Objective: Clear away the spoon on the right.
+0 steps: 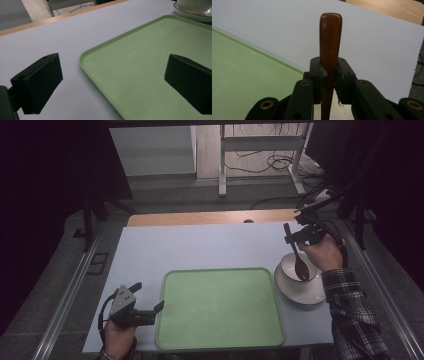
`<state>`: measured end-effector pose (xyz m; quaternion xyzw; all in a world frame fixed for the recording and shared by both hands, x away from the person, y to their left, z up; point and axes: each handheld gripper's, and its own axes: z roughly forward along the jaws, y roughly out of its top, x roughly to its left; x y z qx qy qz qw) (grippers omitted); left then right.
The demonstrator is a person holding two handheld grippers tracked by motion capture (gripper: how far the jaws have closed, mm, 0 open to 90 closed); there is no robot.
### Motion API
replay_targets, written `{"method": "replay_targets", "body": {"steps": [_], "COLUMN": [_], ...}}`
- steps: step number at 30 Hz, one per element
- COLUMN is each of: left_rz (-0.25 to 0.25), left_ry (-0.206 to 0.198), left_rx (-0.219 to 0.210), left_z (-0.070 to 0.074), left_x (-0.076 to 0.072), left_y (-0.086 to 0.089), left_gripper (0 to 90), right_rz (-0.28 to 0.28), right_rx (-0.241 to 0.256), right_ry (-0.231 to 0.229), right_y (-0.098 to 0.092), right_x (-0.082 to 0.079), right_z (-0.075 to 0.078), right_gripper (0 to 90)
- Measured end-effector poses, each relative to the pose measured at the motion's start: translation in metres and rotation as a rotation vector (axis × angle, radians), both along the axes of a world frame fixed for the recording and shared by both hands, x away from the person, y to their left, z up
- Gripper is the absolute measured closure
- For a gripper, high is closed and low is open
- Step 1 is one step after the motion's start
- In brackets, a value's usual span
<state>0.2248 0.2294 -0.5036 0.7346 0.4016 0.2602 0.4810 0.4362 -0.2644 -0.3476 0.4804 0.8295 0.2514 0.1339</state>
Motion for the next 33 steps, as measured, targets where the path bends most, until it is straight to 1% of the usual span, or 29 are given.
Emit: {"method": "replay_targets", "body": {"steps": [4,13,20,21,24,25,27,29,30,33], "left_rz": [0.0,0.001,0.001,0.0,0.0,0.0,0.0,-0.001,-0.001,-0.001], "left_ry": [-0.001,-0.004,-0.007,-0.008,-0.007,-0.007,-0.007,-0.007,-0.007,-0.006], "left_rx": [0.001,0.0,0.002,0.001,0.002,0.002,0.002,0.002,0.002,0.004], "left_z": [0.0,0.0,0.001,0.001,0.001,0.001,0.001,0.001,0.001,0.001], "left_x": [0.0,0.0,-0.001,-0.001,-0.001,-0.001,-0.001,-0.001,-0.001,-0.001], "left_y": [0.0,0.0,0.0,0.0,0.0,-0.001,-0.001,-0.001,-0.001,-0.001], "left_gripper": [1.4,1.4,1.4,1.4,1.4,1.4,1.4,1.4,1.4,1.4], "right_rz": [0.025,0.063,0.088,0.097,0.103,0.112,0.114,0.126,0.126,0.138], "right_rx": [0.005,0.001,-0.005,-0.006,-0.008,-0.014,-0.014,-0.024,-0.024,-0.031], "right_ry": [0.03,0.065,0.096,0.106,0.117,0.132,0.138,0.16,0.16,0.181], "right_y": [0.005,0.015,0.028,0.033,0.036,0.041,0.042,0.048,0.048,0.055], "right_x": [-0.008,-0.02,-0.032,-0.036,-0.038,-0.04,-0.04,-0.042,-0.042,-0.044], "right_z": [-0.001,-0.004,-0.009,-0.012,-0.014,-0.018,-0.019,-0.026,-0.026,-0.032], "right_gripper": [77.7,77.7,77.7,77.7,77.7,77.7,77.7,77.7,77.7,77.8]}}
